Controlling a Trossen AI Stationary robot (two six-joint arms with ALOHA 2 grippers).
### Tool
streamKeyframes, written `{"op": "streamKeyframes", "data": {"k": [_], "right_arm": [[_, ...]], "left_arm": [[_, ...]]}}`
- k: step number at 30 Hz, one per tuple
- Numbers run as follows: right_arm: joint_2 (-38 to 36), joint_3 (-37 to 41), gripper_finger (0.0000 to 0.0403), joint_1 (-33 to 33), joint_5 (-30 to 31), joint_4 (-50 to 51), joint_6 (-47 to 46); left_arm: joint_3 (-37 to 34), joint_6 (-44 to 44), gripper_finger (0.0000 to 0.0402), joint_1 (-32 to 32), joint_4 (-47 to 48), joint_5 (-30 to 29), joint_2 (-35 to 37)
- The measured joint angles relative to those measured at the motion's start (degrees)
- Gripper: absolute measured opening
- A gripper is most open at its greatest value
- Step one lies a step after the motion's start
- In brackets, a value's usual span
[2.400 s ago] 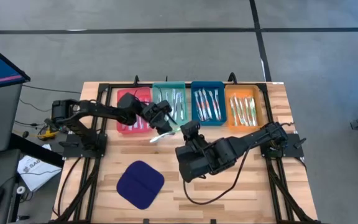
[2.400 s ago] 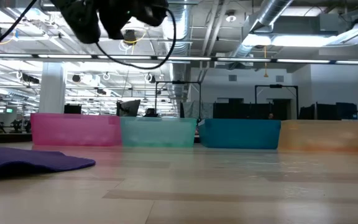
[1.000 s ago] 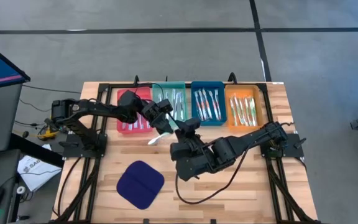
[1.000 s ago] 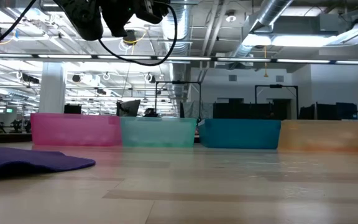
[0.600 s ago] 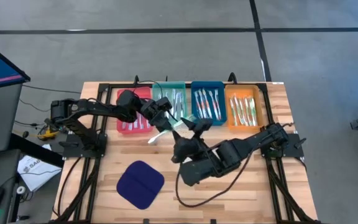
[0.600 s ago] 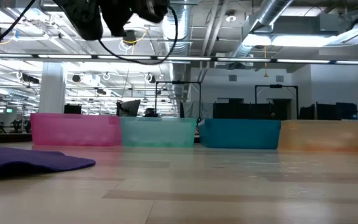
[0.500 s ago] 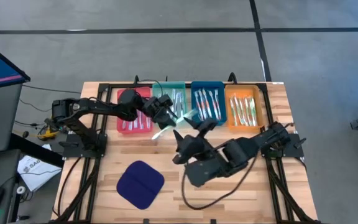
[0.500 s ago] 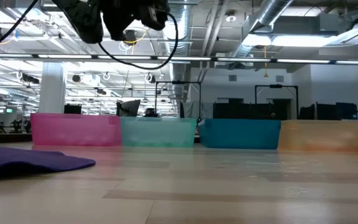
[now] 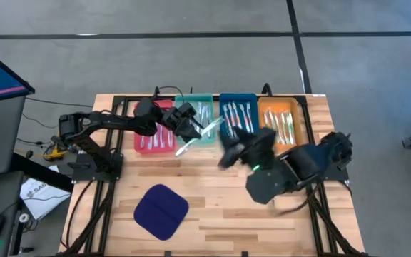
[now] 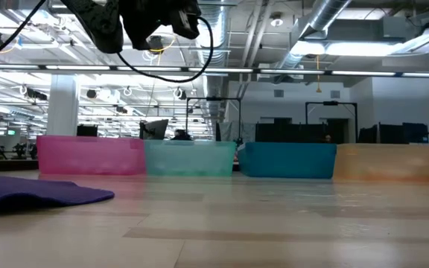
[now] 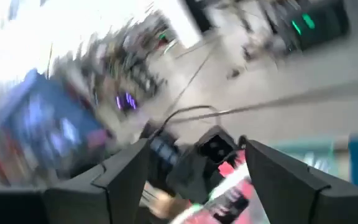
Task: Pick & Place Toothbrushes
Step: Put the green toothbrush into the orange bin
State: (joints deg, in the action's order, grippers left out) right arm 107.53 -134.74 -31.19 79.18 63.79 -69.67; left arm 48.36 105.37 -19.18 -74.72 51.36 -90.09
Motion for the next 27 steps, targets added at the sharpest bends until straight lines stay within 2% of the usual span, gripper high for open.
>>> {"op": "streamKeyframes", "data": {"k": [3, 4, 5, 13, 18, 24, 27], "right_arm": [[0.0, 0.0, 0.026, -2.3, 3.9, 23.1, -42.5], [0.5, 0.9, 0.026, -3.1, 4.7, 26.7, -53.7], [0.9, 2.4, 0.026, -3.2, 4.7, 24.7, -55.2], [1.1, 13.4, 0.026, -0.7, 2.5, 10.6, -56.4], [0.9, 14.8, 0.026, 0.1, 2.1, 5.9, -56.1], [0.9, 14.9, 0.026, 1.7, 1.8, -2.9, -49.8], [0.9, 14.9, 0.026, 2.3, 0.8, -10.1, -40.9]], "left_arm": [[0.0, -1.5, 0.001, 0.2, -0.4, -1.7, 0.5], [0.0, -1.6, 0.001, 0.4, -0.3, -2.2, 0.6], [0.0, -1.7, 0.001, 0.5, 0.1, -2.6, 0.8], [0.0, -3.2, 0.001, 1.9, -0.2, -5.0, 2.0], [0.0, -3.2, 0.001, 2.4, 0.0, -6.2, 1.9], [0.0, -4.4, 0.001, 2.4, 0.3, -7.3, 1.9], [0.0, -4.4, 0.001, 3.1, 0.3, -8.0, 1.9]]}}
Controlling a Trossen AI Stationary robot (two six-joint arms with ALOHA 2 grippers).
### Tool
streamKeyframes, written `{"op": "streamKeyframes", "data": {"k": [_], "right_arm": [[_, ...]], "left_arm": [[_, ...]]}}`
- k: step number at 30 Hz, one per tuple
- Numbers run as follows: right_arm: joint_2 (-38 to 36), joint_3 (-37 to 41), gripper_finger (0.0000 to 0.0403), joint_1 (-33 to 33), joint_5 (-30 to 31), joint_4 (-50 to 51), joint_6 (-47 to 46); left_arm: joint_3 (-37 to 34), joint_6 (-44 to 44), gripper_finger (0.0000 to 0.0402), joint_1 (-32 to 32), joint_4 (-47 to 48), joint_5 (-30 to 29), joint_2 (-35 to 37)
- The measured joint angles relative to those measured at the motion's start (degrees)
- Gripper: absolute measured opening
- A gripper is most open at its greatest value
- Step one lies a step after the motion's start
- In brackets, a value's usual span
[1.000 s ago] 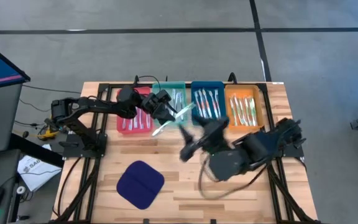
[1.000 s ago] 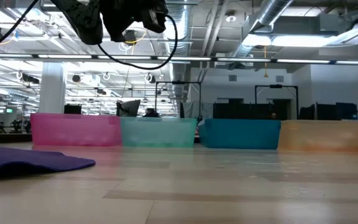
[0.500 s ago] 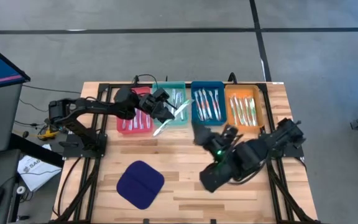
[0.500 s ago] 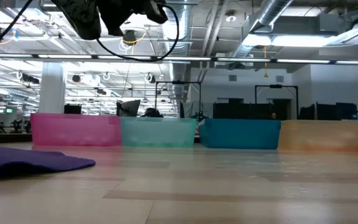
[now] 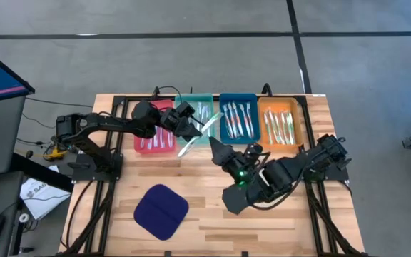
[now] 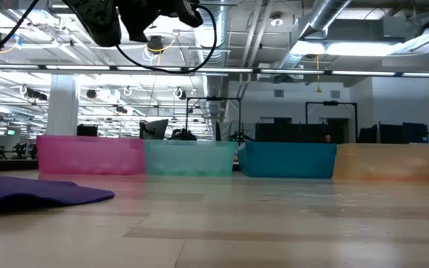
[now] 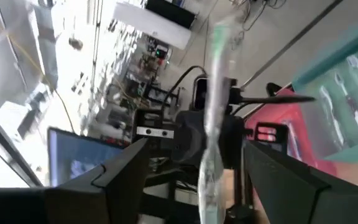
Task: Pick & Place Toothbrushes
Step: Put the green toothbrush into the orange bin
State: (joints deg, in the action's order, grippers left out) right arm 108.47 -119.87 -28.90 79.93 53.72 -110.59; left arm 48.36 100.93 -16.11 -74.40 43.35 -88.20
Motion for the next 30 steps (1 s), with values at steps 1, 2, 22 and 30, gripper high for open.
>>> {"op": "streamKeyframes", "data": {"k": [1, 2, 22, 30], "right_arm": [[0.0, 0.0, 0.026, 0.4, -0.7, -1.9, 3.4], [0.0, 0.0, 0.026, 0.9, -1.7, -3.6, 6.8], [0.0, 0.0, 0.0247, 6.7, -15.8, -11.0, 18.4], [-0.1, 0.1, 0.013, 5.4, -12.0, -10.5, 19.5]], "left_arm": [[0.0, 0.0, 0.001, 0.4, 0.0, -0.1, 0.0], [0.0, -0.1, 0.001, 0.9, 0.0, -0.3, 0.0], [0.0, -1.7, 0.001, 4.0, 0.0, -2.5, 0.0], [0.0, -1.8, 0.001, 3.7, -0.6, -1.9, 0.1]]}}
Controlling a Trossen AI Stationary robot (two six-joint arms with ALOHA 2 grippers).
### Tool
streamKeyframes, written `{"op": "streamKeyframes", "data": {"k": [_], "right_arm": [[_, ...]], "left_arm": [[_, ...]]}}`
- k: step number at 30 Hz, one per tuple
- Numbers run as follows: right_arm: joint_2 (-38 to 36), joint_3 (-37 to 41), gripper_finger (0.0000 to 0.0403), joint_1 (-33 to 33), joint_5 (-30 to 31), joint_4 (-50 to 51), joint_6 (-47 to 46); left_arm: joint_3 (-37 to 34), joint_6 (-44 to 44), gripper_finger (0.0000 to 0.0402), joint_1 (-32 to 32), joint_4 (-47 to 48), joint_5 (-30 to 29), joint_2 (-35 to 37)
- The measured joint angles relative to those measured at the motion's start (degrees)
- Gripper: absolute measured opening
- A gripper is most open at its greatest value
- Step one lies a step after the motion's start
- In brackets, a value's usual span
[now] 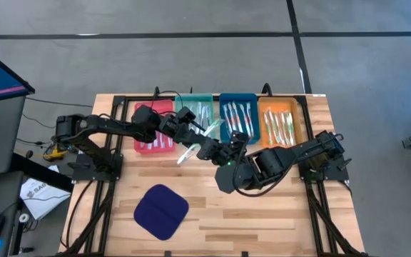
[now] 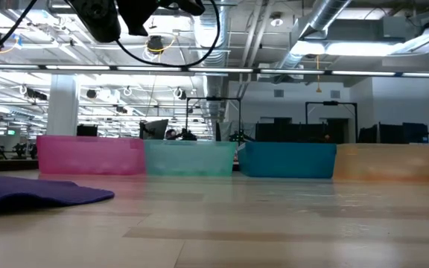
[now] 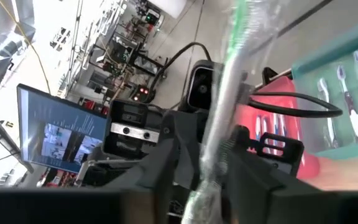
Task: Pick & Place Toothbrushes
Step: Put the green toothbrush into the orange bin
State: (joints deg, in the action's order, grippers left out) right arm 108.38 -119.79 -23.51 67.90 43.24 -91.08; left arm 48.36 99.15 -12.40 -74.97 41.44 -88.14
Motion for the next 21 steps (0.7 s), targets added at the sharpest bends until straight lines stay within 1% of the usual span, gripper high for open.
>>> {"op": "streamKeyframes", "data": {"k": [4, 7, 10, 16, 21], "right_arm": [[0.0, 0.0, 0.007, 0.9, -2.4, 0.2, 0.1], [-0.1, 0.0, 0.0045, 1.6, -3.9, 0.2, 0.1], [-0.2, 0.0, 0.0037, 1.8, -4.8, 0.3, -0.1], [-0.2, 0.0, 0.0042, 1.8, -4.9, 1.7, 0.0], [-0.2, 0.0, 0.0037, 1.9, -5.1, 1.8, 0.0]], "left_arm": [[0.0, 0.0, 0.001, 0.3, -0.2, 0.9, 0.1], [0.0, 0.0, 0.001, 0.7, -0.2, 1.1, 0.1], [0.0, 0.0, 0.001, 1.2, 0.0, 1.4, 0.1], [0.0, 0.2, 0.001, 1.3, 0.5, 1.6, 0.0], [0.0, 0.6, 0.001, 1.3, 0.6, 2.6, 0.0]]}}
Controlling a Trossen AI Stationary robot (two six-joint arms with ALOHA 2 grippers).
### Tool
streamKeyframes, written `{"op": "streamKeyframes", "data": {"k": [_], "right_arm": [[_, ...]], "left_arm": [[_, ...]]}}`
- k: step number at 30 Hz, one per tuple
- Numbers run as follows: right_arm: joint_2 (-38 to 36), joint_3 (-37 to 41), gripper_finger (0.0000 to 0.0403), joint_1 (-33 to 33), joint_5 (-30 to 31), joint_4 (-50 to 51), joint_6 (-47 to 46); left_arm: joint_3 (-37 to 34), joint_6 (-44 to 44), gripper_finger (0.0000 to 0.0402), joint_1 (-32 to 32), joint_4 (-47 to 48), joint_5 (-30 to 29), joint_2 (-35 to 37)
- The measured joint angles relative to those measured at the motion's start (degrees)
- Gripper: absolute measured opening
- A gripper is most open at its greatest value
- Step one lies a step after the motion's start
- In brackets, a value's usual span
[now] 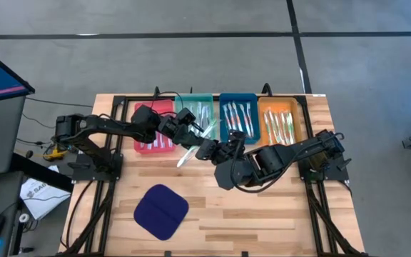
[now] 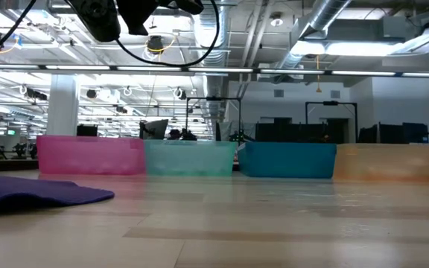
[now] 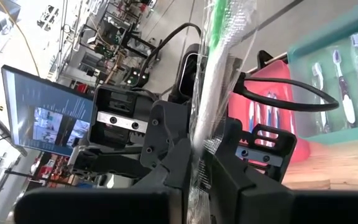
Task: Pick & Place Toothbrushes
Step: Put the green toothbrush into the orange bin
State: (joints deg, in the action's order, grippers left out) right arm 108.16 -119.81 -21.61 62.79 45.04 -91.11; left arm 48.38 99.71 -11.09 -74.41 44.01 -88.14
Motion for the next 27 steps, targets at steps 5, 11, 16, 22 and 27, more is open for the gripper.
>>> {"op": "streamKeyframes", "data": {"k": [5, 11, 16, 22, 27], "right_arm": [[0.0, 0.0, 0.0051, 0.1, -0.2, 0.0, 0.2], [0.3, 0.0, 0.0109, 0.6, -0.2, -0.4, 0.2], [0.3, 0.0, 0.0162, 0.6, 0.0, -0.9, 0.2], [0.2, 0.0, 0.0163, 0.8, 0.3, -0.7, 0.2], [0.2, -0.1, 0.0095, 0.8, 0.3, 0.3, 0.2]], "left_arm": [[0.0, 0.6, 0.001, 0.0, 0.1, 0.4, 0.0], [0.0, 0.6, 0.001, 0.1, 0.5, 0.2, -0.1], [0.0, 0.6, 0.001, 0.1, 0.6, 0.4, -0.2], [0.0, 0.3, 0.001, 0.2, 0.5, 0.5, -0.2], [0.0, -0.1, 0.001, 0.2, 0.0, 0.5, -0.2]]}}
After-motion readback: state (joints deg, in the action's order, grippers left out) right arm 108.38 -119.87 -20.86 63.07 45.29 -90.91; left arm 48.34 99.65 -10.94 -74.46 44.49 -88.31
